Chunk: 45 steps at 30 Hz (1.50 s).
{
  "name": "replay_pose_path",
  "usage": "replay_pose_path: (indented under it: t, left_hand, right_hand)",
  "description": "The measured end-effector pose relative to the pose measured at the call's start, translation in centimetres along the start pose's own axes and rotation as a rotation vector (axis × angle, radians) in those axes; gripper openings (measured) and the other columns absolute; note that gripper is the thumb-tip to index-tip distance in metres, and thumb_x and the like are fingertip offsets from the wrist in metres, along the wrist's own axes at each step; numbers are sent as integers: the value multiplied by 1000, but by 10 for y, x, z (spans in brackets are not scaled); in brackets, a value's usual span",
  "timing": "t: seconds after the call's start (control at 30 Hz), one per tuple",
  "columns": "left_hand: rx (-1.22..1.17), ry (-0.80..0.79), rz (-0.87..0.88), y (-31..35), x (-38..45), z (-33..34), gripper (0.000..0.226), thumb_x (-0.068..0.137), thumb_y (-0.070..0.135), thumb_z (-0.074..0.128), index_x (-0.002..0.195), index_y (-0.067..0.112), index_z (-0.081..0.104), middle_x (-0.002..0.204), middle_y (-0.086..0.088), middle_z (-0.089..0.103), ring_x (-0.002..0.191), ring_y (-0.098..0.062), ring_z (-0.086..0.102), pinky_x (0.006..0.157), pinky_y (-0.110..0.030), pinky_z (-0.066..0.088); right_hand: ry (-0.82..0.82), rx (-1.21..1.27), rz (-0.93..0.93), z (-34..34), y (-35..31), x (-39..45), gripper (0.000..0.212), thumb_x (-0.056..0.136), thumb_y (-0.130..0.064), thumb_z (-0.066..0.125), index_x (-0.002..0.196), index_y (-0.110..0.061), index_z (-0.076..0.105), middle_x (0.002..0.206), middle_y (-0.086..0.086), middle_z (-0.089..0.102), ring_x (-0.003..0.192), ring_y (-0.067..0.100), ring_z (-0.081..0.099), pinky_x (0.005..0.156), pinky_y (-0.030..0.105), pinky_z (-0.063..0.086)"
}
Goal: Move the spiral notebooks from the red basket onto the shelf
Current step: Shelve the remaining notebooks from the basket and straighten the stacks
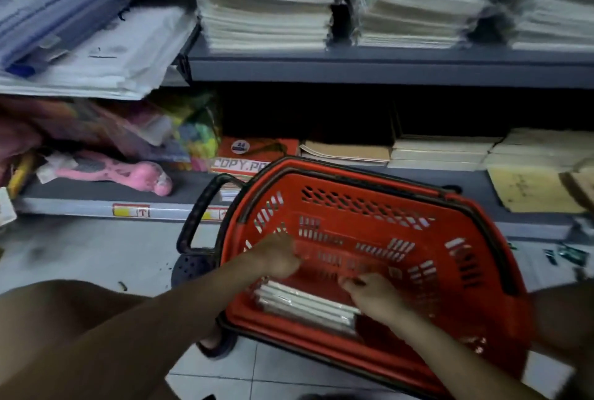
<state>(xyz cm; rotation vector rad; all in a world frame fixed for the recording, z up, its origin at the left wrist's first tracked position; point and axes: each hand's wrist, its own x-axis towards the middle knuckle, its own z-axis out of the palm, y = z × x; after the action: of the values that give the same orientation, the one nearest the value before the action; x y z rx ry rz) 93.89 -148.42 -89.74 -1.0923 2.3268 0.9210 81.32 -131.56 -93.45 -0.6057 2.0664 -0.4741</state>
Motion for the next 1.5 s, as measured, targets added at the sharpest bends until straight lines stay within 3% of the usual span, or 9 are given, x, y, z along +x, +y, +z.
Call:
replay_pose_path:
  t: [0.2,0.37,0.53,0.63,0.8,0.87,1.13,1.27,1.5]
  left_hand:
    - [163,-224,-143,-20,13,36,51,94,37,50,134,6,55,137,-17,59,120,-31,60,93,-32,49]
    - [110,-256,-165,-14,16,37,41,93,27,50,122,2,62,120,-16,67,100,-27,66,76,-30,51]
    - [34,-215,-209,-9,13,28,20,85,11,49,85,1,66,74,-6,57,58,-14,46,49,-24,33]
    - [-30,-171,-210,-7,9,28,27,82,6,45,96,-5,66,95,-16,69,59,-11,50,47,-23,37]
    - [-127,-146,-112,10,-7,28,37,94,7,43,125,7,64,134,-7,61,115,-23,61,93,-29,49]
    - [-206,-125,-45,15,-12,30,34,94,8,47,123,12,64,133,-5,61,122,-25,58,91,-27,48]
    - [-340,-21,-19,4,-44,10,11,93,20,56,82,23,58,77,2,65,65,-16,65,49,-15,41]
    - [-783,-186,-89,6,-56,-2,13,94,23,59,87,13,64,71,-1,58,59,-10,55,58,-26,55]
    - [-1411,-395,107,-4,-80,-35,26,88,-4,62,113,-4,63,113,-25,67,89,-33,70,79,-39,62]
  right_hand:
    - [-29,49,194,9,4,-19,50,98,-50,49,118,-11,70,125,11,69,120,26,61,93,24,43]
    - [-28,215,265,16,4,-16,43,94,-42,58,124,-12,68,127,9,67,116,24,61,88,21,40]
    - [-30,395,300,19,8,-11,13,87,-18,68,91,-7,75,91,11,75,73,20,65,69,26,53]
    - [41,498,314,15,10,-16,5,85,-6,70,82,-9,71,71,2,67,61,13,60,53,20,46]
    - [165,701,351,17,22,-20,39,56,-11,79,93,-3,72,83,12,75,82,30,72,80,44,61]
    - [197,803,344,12,25,-19,43,58,-10,77,100,-2,68,91,15,74,83,33,72,75,49,62]
    - [184,1147,225,-56,-1,-62,19,86,18,54,101,7,60,101,24,66,81,30,66,48,32,60]
    - [95,1185,75,-87,-16,-92,18,90,13,53,101,2,62,94,17,72,86,27,67,66,37,57]
    - [50,1138,-28,-114,-26,-114,27,91,4,58,117,-1,63,106,16,75,101,28,69,74,34,54]
